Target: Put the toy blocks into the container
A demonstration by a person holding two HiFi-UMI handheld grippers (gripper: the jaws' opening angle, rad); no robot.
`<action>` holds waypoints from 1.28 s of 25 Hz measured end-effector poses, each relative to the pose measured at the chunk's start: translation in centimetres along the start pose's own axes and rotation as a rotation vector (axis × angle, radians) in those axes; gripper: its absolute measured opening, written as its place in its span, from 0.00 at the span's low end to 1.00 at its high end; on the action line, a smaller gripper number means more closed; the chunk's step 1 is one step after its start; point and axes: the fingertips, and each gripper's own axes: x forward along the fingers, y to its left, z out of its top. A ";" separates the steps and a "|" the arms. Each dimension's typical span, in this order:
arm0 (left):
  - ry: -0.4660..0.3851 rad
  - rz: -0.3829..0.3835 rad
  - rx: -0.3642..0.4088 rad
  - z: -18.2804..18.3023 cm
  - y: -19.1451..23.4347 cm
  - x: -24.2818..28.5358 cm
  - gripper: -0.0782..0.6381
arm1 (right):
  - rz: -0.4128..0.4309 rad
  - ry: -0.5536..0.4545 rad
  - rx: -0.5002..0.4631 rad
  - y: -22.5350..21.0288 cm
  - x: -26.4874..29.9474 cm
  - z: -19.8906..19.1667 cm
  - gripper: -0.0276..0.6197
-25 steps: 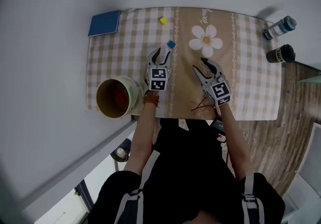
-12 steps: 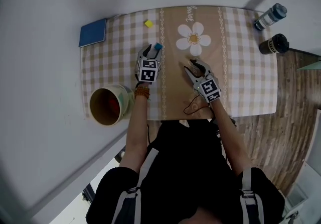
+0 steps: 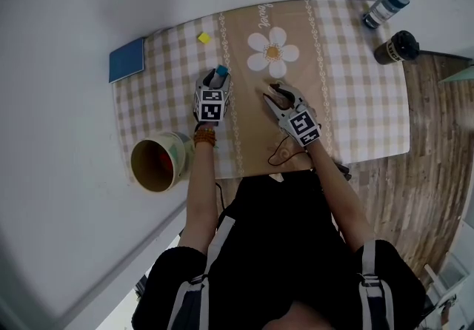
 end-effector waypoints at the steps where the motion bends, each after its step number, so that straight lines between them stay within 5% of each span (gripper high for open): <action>1: -0.002 -0.004 -0.006 0.1 0.0 -0.1 0.39 | -0.001 0.000 0.001 0.0 0.0 0.0 0.23; 10: 0.008 -0.051 -0.024 0.4 -0.3 -0.2 0.36 | -0.006 -0.001 0.002 -0.1 -0.1 0.0 0.18; 14: -0.014 -0.021 0.023 0.2 -0.6 -0.2 0.32 | -0.005 -0.002 0.004 0.0 -0.1 0.0 0.18; 20: -0.019 0.010 -0.001 0.3 -0.4 -0.2 0.31 | -0.012 -0.001 -0.001 -0.2 -0.1 -0.2 0.17; 27: -0.017 0.032 -0.120 0.8 0.6 -0.4 0.38 | -0.013 0.001 0.002 -0.1 -0.2 0.0 0.17; 32: 0.005 0.054 -0.083 0.3 0.3 0.2 0.36 | -0.016 0.004 0.005 -0.1 -0.1 0.0 0.16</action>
